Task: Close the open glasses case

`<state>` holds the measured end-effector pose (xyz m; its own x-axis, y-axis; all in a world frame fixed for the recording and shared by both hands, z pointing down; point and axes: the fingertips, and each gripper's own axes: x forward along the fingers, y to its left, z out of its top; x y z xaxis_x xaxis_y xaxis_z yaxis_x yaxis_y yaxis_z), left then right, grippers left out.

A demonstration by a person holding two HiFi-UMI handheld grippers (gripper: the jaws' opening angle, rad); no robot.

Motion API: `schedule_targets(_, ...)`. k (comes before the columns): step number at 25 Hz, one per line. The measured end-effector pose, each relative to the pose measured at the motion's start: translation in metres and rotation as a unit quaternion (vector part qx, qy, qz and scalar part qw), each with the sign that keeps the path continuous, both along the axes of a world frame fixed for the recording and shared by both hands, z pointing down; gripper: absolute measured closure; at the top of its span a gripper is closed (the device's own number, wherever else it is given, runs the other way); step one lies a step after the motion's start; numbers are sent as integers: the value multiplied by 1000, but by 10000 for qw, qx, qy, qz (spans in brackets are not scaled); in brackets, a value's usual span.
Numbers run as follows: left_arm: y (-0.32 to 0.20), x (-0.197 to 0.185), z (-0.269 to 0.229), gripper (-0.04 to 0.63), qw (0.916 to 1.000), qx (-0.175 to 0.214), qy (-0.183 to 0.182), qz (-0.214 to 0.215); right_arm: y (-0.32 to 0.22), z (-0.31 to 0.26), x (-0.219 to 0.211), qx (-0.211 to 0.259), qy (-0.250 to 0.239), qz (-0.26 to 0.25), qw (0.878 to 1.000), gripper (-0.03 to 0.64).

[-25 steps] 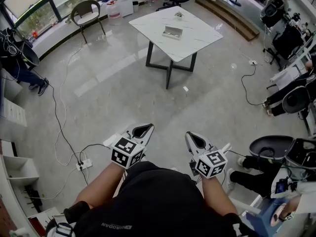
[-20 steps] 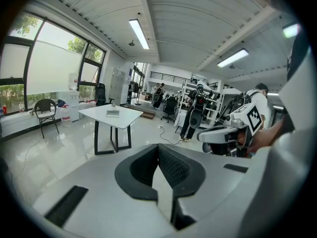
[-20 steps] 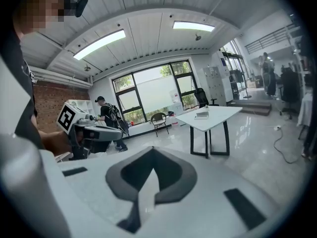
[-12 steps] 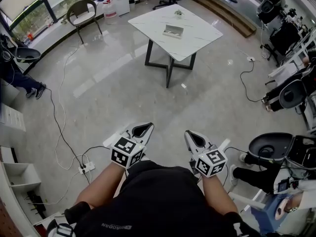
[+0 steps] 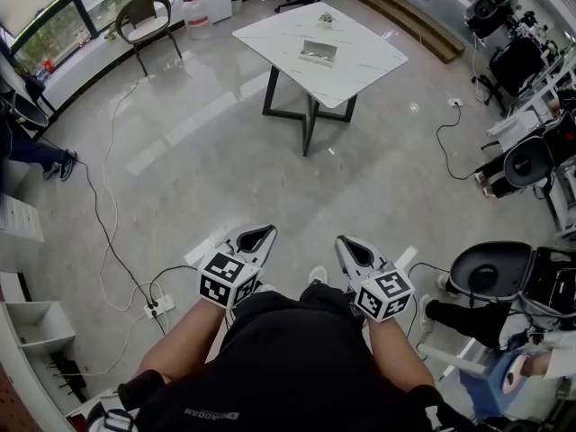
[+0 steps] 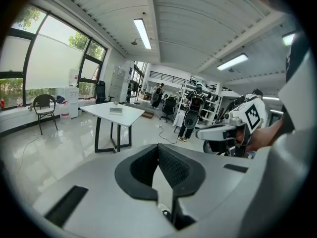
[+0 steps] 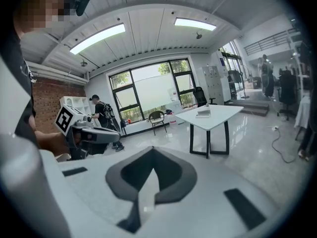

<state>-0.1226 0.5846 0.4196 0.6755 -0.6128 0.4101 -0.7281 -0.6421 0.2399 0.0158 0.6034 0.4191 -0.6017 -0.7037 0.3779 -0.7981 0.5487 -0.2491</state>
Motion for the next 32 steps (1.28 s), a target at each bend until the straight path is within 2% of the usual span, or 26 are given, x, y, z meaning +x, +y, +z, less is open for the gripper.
schedule_targets(11,-51,9,0,592,10000,45,-59,-21,-56,2,11,49,-116,38,9999,615)
schedule_targets(17,-113,26,-5,592,9997,98,-213,-14,-124,-5,26,148,-211,-3,9997,615)
schedule_targets(26,-215,69,-31,592,9991,350,-242,-38,-230,-22,56,350,-237,-187,9989,615)
schedule_targets(32,-264,83,-20,592,9989,225,-322,-244,-290,-12,71,294,-265,-386,9985,615)
